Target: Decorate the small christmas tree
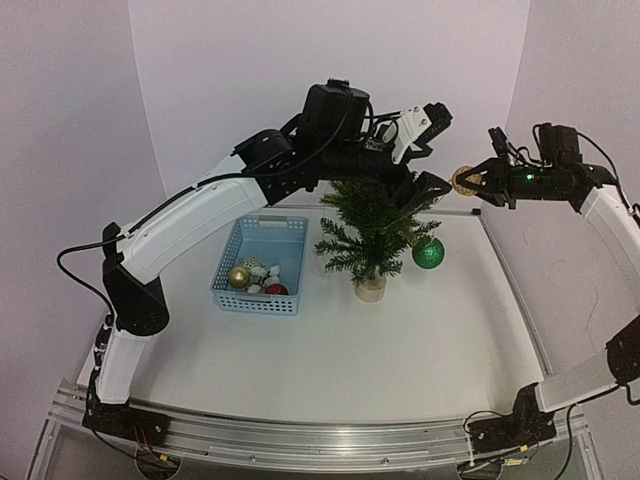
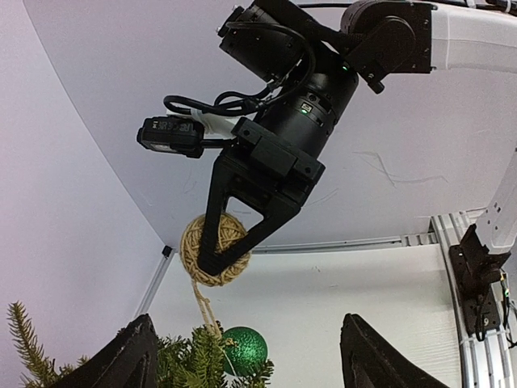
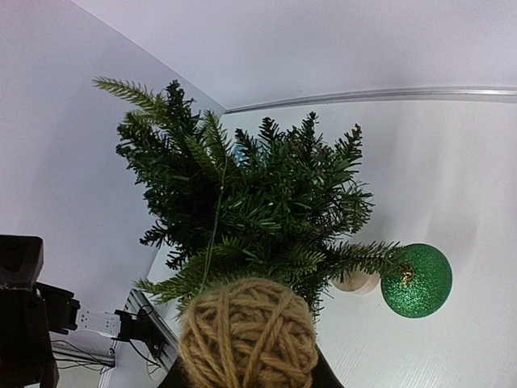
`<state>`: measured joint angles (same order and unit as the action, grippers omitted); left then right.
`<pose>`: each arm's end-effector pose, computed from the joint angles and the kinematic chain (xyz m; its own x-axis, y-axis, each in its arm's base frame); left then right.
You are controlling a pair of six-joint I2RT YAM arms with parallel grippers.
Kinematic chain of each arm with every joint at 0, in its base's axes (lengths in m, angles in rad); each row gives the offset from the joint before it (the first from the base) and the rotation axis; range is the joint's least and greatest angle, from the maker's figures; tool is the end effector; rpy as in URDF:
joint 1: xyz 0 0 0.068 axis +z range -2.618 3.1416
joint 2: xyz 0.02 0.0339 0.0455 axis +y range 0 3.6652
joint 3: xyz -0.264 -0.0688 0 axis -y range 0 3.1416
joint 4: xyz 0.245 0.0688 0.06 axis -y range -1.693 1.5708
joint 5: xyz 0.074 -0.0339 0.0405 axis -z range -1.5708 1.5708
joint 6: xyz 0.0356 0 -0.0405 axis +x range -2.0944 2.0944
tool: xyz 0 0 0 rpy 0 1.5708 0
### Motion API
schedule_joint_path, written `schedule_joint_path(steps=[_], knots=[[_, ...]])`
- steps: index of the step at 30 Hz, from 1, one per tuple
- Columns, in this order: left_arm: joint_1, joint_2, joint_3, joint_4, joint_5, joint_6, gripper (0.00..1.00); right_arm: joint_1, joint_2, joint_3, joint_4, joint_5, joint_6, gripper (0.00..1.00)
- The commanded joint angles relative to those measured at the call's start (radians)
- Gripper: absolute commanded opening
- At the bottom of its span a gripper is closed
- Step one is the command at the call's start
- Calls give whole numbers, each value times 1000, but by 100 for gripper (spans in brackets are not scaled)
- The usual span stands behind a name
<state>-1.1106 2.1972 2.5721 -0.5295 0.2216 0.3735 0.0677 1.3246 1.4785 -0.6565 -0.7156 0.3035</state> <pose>0.2098 -0.4409 0.4562 0.2904 0.2155 -0.9323 0.9285 0.1719 0.3290 0.2747 0.0420 0.4178 -0.6453 0.1823 -0.7418 -0.4525 0.6912 0.5635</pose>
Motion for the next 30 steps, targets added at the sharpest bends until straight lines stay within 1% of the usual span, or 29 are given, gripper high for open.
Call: schedule_joint_path(steps=[1, 19, 30], knots=[[4, -60, 33, -12, -31, 31, 77, -2, 17, 47, 5, -25, -17, 0], [5, -61, 18, -3, -25, 42, 77, -3, 70, 42, 28, -63, -11, 0], [4, -66, 10, -5, -21, 41, 77, -2, 100, 21, 81, -79, 18, 0]])
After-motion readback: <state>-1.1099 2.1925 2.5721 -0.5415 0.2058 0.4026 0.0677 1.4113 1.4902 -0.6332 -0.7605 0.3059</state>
